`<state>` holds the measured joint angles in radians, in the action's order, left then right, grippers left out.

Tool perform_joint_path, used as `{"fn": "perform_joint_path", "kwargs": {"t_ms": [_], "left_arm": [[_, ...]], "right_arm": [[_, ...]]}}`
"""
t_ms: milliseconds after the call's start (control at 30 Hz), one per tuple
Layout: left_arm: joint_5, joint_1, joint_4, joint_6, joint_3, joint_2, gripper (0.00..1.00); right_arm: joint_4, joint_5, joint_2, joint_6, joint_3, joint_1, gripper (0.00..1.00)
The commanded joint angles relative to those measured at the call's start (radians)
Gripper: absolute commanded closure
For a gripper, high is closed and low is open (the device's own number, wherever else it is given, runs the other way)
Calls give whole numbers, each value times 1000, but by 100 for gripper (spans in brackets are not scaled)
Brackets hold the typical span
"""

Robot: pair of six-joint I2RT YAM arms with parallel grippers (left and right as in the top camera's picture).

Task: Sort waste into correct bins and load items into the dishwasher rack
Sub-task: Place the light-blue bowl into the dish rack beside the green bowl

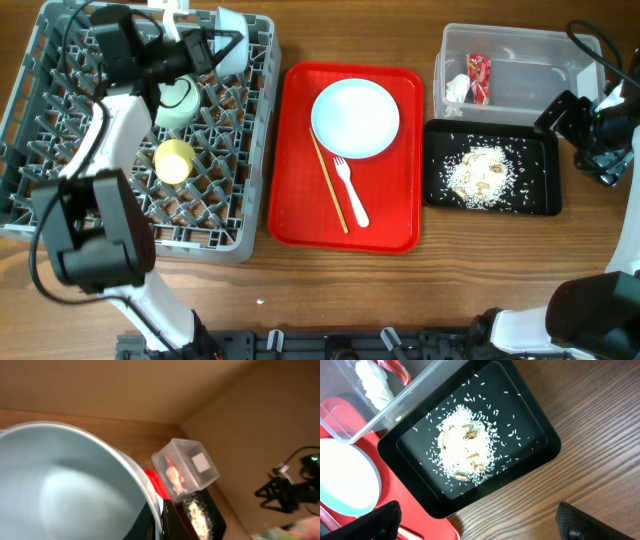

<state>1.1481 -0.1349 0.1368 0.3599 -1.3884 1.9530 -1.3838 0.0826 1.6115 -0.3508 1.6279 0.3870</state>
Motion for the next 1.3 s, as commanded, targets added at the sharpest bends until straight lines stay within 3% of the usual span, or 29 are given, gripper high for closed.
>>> {"fn": "perform_joint_path", "kwargs": {"t_ms": [0,633,933,967,1033,1167,1267], "left_arm": [[124,-24,85,121,-7,75,96],[155,-62,100,169,-7,135,96],[60,-64,98,174,-7,151,96],[40,-68,92,174,-7,151,94],[9,-82,82,173,-7,155,76],[9,-105,79,173,-7,155,72],[2,-123,76,172,-7,155,58]], "right_arm": [[-2,12,-26,10,19,-2,0],[3,16,-26,10,19,-2,0],[-4,16,-26,10,19,-2,0],[-6,16,-26,11,19,-2,0],[-8,16,-26,11,19,-2,0],[-8,23,-26,10,19,-2,0],[-10,23,-26,10,19,-2,0]]}}
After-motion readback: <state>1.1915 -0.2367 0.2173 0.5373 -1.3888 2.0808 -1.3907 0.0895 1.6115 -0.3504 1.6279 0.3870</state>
